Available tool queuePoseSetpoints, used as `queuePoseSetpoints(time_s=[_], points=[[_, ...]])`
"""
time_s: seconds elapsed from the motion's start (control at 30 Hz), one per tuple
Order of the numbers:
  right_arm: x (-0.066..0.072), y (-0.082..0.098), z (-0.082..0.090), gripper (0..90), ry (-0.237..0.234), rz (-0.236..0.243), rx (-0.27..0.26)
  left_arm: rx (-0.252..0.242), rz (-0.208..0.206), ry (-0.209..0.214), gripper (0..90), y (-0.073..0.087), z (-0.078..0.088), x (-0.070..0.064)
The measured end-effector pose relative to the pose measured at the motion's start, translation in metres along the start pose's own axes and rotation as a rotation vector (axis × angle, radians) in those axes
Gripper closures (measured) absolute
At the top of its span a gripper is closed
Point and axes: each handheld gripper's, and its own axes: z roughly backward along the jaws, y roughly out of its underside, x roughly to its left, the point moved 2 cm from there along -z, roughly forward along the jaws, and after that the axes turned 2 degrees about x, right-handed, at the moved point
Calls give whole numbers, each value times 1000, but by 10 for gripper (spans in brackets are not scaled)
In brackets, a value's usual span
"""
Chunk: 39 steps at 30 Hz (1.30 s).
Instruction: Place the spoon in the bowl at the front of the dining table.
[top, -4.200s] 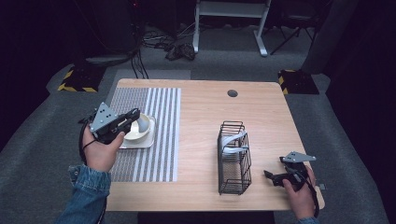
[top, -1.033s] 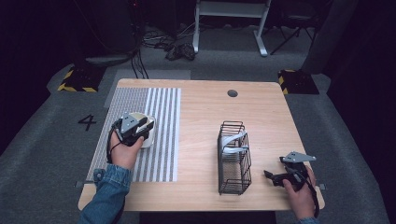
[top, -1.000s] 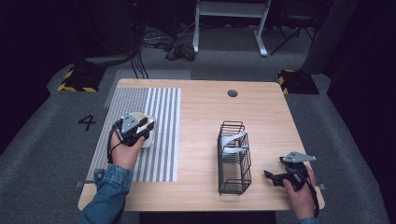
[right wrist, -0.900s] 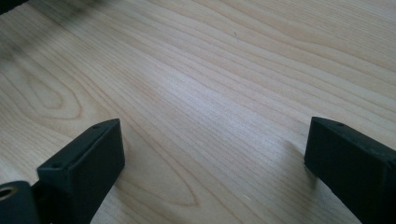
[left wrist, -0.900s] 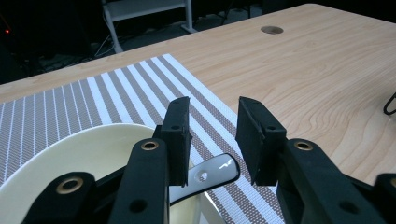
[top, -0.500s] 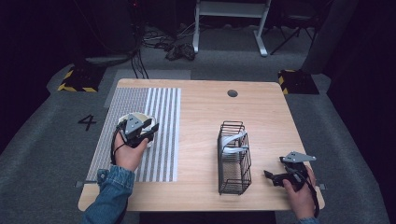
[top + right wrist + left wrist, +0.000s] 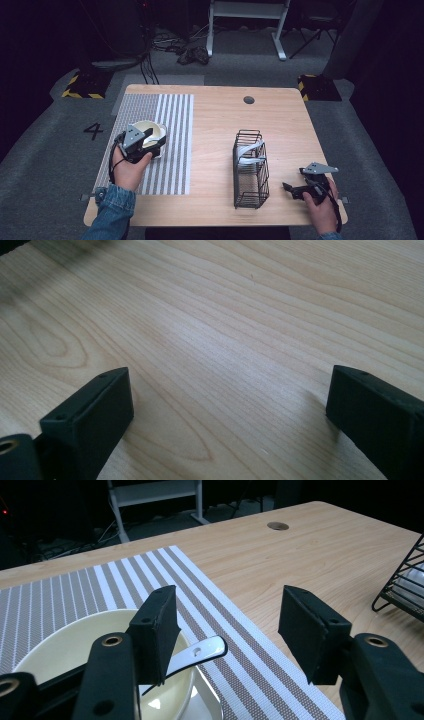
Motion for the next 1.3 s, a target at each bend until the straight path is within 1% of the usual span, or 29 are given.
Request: queuePoseSetpoints(time_s=[0.13, 0.33, 0.47, 0.53, 0.77, 0.83, 0.97, 1.1, 1.2, 1.3], points=[[0, 0, 0, 46, 0, 0, 0, -1, -1, -6, 342, 0, 10, 1], [0, 0, 0, 47, 0, 0, 0, -3, 4, 9, 320, 4, 26, -1], [0, 0, 0, 46, 0, 0, 0, 6, -9, 15, 307, 7, 35, -3], [0, 0, 0, 46, 0, 0, 0, 3, -12, 18, 299, 9, 39, -3], [0, 0, 0, 47, 0, 0, 0, 7, -26, 40, 287, 15, 54, -6], [0, 0, 0, 46, 0, 0, 0, 10, -33, 37, 279, 18, 57, -7], [0, 0, 0, 46, 0, 0, 0, 27, -43, 33, 271, 23, 64, -6], [0, 0, 0, 46, 0, 0, 0, 43, -39, 35, 263, 31, 69, -4], [0, 0, 0, 47, 0, 0, 0, 62, -65, 28, 262, 38, 71, -3], [0, 0, 0, 47, 0, 0, 0, 92, -81, 40, 262, 46, 71, -3]])
